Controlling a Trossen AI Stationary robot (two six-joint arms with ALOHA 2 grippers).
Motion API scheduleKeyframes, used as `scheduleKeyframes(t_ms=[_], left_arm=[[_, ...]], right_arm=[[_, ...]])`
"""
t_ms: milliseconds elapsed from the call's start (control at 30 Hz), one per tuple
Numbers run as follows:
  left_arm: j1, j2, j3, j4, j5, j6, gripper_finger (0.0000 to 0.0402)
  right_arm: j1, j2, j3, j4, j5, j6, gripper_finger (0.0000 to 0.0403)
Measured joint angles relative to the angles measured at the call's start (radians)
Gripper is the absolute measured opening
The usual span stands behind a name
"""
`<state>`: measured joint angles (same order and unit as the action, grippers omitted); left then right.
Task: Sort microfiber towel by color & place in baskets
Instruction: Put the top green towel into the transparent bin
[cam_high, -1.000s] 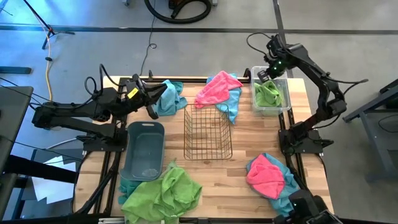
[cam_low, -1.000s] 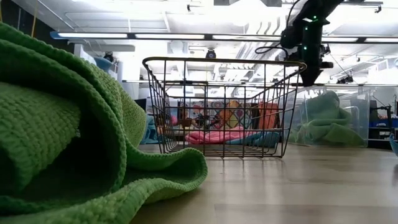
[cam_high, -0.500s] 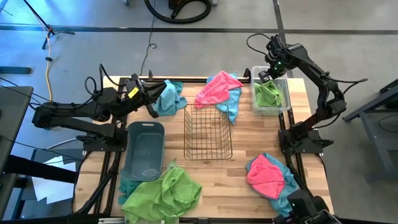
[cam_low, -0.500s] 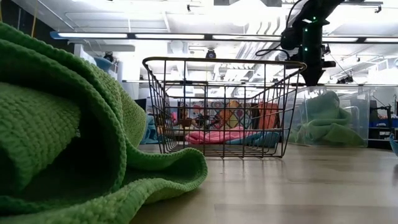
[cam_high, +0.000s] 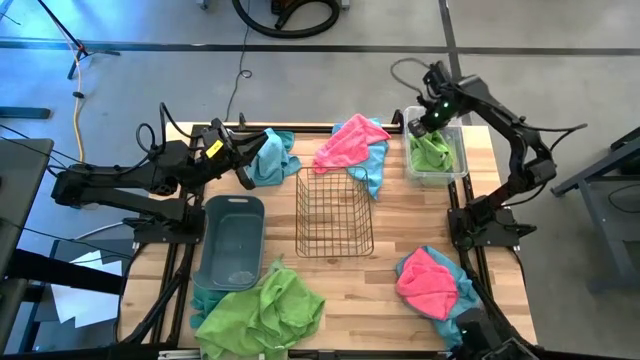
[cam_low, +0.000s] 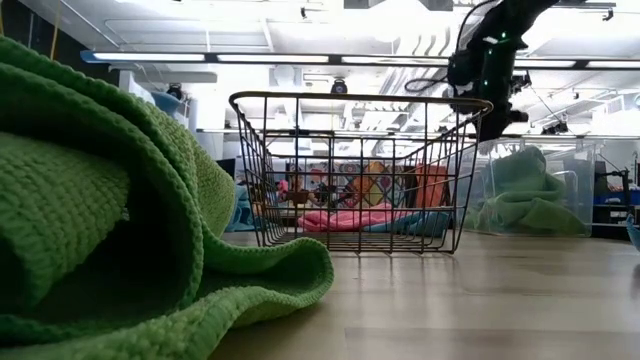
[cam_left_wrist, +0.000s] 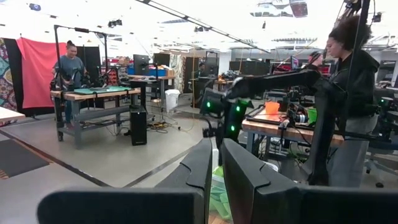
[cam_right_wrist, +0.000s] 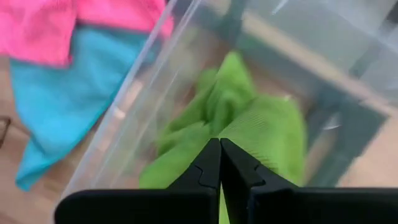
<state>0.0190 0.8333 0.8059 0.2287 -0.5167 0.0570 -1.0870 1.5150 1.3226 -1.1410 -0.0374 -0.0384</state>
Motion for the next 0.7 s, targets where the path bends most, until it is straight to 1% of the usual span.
scheduleKeyframes(t_ms=[100,200,467,700], left_arm=[[0.000,0.000,0.000,0.000,0.000,0.000,0.0026],[0.000,0.000,0.000,0.000,0.000,0.000,0.0026],[0.000,0.000,0.000,0.000,0.000,0.000,0.0026],[0.000,0.000,0.000,0.000,-0.006,0.000,0.0026]], right_arm=[[0.027,0.001,-0.085,0.024,-0.009,-0.008,0.0000],[0.043,-0.007,-0.122,0.031,-0.005,-0.021,0.0000],[0.024,-0.127,-0.114,0.038,0.056,-0.011,0.0000],[0.020,-0.123,-0.114,-0.022,0.058,-0.081,0.0000]])
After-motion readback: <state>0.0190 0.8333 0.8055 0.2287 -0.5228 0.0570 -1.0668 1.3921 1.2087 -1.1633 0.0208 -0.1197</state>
